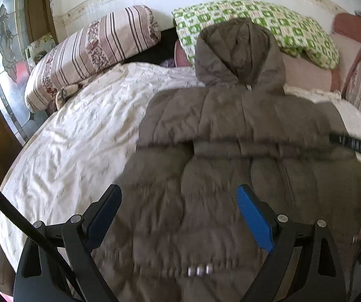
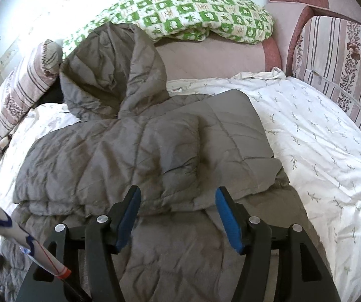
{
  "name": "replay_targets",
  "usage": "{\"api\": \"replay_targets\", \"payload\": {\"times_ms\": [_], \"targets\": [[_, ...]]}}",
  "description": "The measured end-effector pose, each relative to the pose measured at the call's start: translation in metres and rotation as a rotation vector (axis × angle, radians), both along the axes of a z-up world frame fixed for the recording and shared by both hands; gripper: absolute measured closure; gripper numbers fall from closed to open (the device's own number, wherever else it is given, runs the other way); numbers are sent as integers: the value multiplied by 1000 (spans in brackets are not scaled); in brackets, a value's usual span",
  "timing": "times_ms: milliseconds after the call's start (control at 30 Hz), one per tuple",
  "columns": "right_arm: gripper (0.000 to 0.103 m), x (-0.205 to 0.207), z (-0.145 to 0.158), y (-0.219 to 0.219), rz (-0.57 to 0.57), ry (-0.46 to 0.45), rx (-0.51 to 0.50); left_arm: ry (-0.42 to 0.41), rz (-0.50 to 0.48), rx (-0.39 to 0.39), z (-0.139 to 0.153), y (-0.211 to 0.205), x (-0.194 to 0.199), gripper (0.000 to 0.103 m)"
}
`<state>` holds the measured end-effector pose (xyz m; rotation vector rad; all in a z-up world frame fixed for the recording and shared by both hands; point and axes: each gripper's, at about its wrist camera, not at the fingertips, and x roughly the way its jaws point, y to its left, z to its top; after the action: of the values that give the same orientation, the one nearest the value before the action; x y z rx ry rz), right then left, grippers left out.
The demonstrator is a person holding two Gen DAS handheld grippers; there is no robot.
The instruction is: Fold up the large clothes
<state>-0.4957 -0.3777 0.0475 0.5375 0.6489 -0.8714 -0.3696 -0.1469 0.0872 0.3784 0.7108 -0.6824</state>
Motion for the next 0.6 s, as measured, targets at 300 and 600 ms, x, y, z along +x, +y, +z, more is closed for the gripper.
{"api": "replay_targets", "payload": {"times_ms": [300,600], "targets": [[34,-3,-1,58,127,33,10,59,10,85,-30,35,-20,11],[34,-22,1,90,168,49,-12,159,33,135,-53,49,-15,11]]}}
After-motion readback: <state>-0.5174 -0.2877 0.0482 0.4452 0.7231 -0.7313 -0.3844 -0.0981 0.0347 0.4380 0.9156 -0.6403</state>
